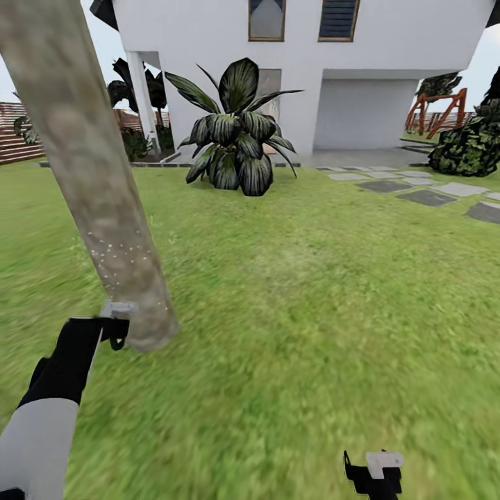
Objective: In the garden, pick up the pesticide atomizer on the floor and spray pesticide onto both trees until each tree trunk is fully covered.
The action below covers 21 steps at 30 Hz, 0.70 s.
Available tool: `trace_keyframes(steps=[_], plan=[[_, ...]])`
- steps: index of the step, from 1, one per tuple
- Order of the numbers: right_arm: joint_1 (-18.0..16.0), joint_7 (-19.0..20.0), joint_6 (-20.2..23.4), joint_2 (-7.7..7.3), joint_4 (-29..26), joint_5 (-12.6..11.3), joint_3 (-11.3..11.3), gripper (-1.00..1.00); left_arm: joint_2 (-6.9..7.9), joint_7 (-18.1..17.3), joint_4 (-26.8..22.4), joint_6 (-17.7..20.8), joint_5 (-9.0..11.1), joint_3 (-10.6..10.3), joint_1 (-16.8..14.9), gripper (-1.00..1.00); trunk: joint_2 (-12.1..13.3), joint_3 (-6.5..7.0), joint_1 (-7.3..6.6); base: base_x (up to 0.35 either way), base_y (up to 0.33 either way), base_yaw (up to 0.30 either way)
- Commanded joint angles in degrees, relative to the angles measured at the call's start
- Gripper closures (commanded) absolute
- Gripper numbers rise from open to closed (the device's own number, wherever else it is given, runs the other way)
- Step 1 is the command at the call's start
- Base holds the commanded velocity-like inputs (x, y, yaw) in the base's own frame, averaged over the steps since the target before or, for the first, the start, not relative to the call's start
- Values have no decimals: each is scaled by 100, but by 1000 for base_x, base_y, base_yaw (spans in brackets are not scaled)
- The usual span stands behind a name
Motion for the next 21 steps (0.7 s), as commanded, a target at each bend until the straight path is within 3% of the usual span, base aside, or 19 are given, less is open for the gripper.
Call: trace_keyframes(steps=[1, 10, 14, 18, 21], plan=[[0, -2, -1, 0, 0, 0, 0, -100, 5, -10, 47, -4, 24, -7, -1, 100, 0, 0, 0, 141, -269, 37], [0, 0, 0, 0, 0, 1, 0, -100, -106, 14, -3, 27, 27, -98, -17, 100, 0, 0, 0, 160, -256, 4], [0, 0, 1, 0, 0, 3, 0, -100, 28, 8, 83, -15, 7, 47, 6, 100, 0, 0, 0, 170, -239, 0], [0, 0, -1, 4, 0, 0, 0, -100, 355, -14, 169, -44, 8, 371, 157, 100, 0, 0, 0, 187, -210, 11], [0, -4, -2, 8, 0, 0, 0, -100, 358, 12, 640, -136, 10, 383, 174, 100, 0, 0, 0, 198, -172, 203]])
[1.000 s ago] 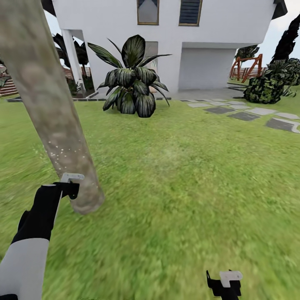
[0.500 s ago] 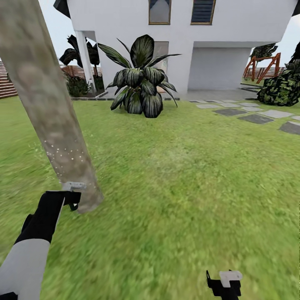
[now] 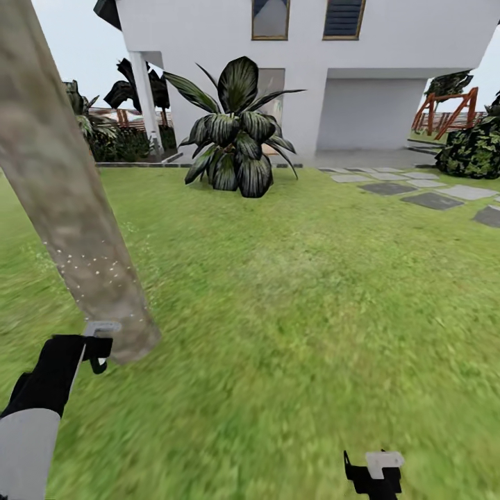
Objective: In the garden, pick up the pesticide atomizer on the floor and spray pesticide onto both trees until each tree trunk is fully covered.
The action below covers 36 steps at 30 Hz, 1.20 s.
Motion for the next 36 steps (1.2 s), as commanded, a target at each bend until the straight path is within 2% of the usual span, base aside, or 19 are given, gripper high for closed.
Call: trace_keyframes(steps=[1, 4, 6, 13, 18, 19, 21, 23, 24, 27, 29, 33, 36], plan=[[0, 2, 0, 0, 0, 0, 0, -100, -20, 7, 118, -76, -6, -3, -1, 100, 0, 0, 0, 199, -151, 265], [0, 4, 0, 0, 0, 0, 0, -100, -135, 21, 243, -223, 10, 4, 0, 100, 0, 0, 0, 155, -108, 274], [0, 4, 0, 0, 0, 0, 0, -100, -146, 22, 252, -248, 8, 22, 0, 100, 0, 0, 0, 29, -18, 278], [0, 9, 2, 9, 0, 8, 7, -100, 93, 13, 246, -337, -8, 49, 1, 100, 0, 0, 0, 3, -2, 278], [0, 13, 0, 6, 0, 9, 1, -100, 48, 42, 268, -754, 0, 42, 4, 100, 0, 0, 0, 131, 0, 83], [0, 13, 0, 7, 0, 9, 3, -100, 22, 61, 271, -927, 12, 44, 5, 100, 0, 0, 0, 315, 0, 6], [0, 12, 0, 9, 0, 9, 4, -100, -108, 85, 272, -1037, 19, 45, 4, 100, 0, 0, 0, 331, 0, 2], [0, 13, 4, 9, 0, 9, 6, -100, -282, 91, 312, -1069, 20, 39, 5, 100, 0, 0, 0, 315, -69, 1], [0, 13, 1, 9, 0, 9, 5, -100, -434, 94, 463, -1089, 12, 38, 5, 100, 0, 0, 0, 287, -141, 0], [0, 13, 0, 9, 0, 9, 7, -100, -544, 96, 677, -1104, 8, 42, 2, 100, 0, 0, 0, 260, -162, 0], [0, 13, 0, 9, 0, 9, 4, -100, -512, 97, 717, -1106, 0, 52, 5, 100, 0, 0, 0, 174, -211, 0], [0, 13, 0, 9, 0, 9, 7, -100, -476, 94, 729, -1114, -22, 350, 8, 100, 0, 0, 0, -72, -262, 0], [0, 13, 0, 9, 0, 9, 6, -100, -269, 93, 739, -1115, -39, 421, 8, 100, 0, 0, 0, -166, -258, 0]])
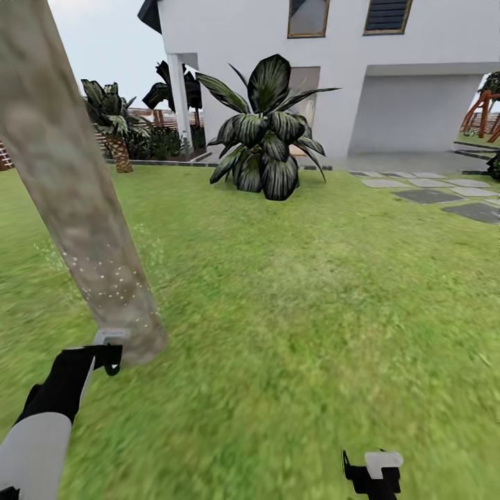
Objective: In the garden, pick up the pesticide atomizer on the floor and spray pesticide onto both trees until each tree trunk is fully covered.
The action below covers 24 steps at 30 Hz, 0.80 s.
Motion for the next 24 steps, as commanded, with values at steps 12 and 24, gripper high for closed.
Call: trace_keyframes(steps=[12, 24], plan=[[0, -15, 0, 0, 0, 0, -1, -100, -225, 770, 124, -314, 23, -8, 239, 100, 0, 0, 0, 131, -222, 90], [0, -17, 0, 0, 0, 0, 1, -100, -221, 781, 123, -322, 29, -28, 369, 100, 0, 0, 0, 264, -161, 222]])
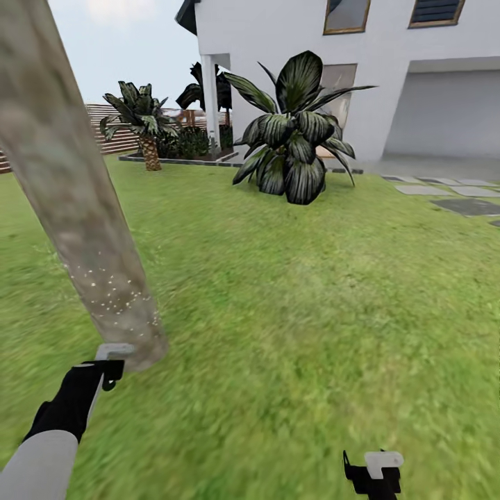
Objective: In the garden, pick up the pesticide atomizer on the floor and spray pesticide onto both trees until each tree trunk is fully covered.
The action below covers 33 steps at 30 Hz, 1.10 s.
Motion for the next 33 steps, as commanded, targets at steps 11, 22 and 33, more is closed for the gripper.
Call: trace_keyframes(steps=[11, 22, 33], plan=[[0, 1, 0, 0, 0, 0, -3, -100, -10, 1, -8, 0, -2, 8, 0, 100, 0, 0, 0, 20, -269, 3], [0, 0, 0, 0, 0, 0, 0, -100, -8, 1, -5, 0, -2, 12, 0, 100, 0, 0, 0, 172, -239, 133], [1, 0, 0, -2, 0, -8, -8, -100, -15, -59, 4, -57, 49, -6, 27, 100, 0, 0, 0, 149, -97, 168]])
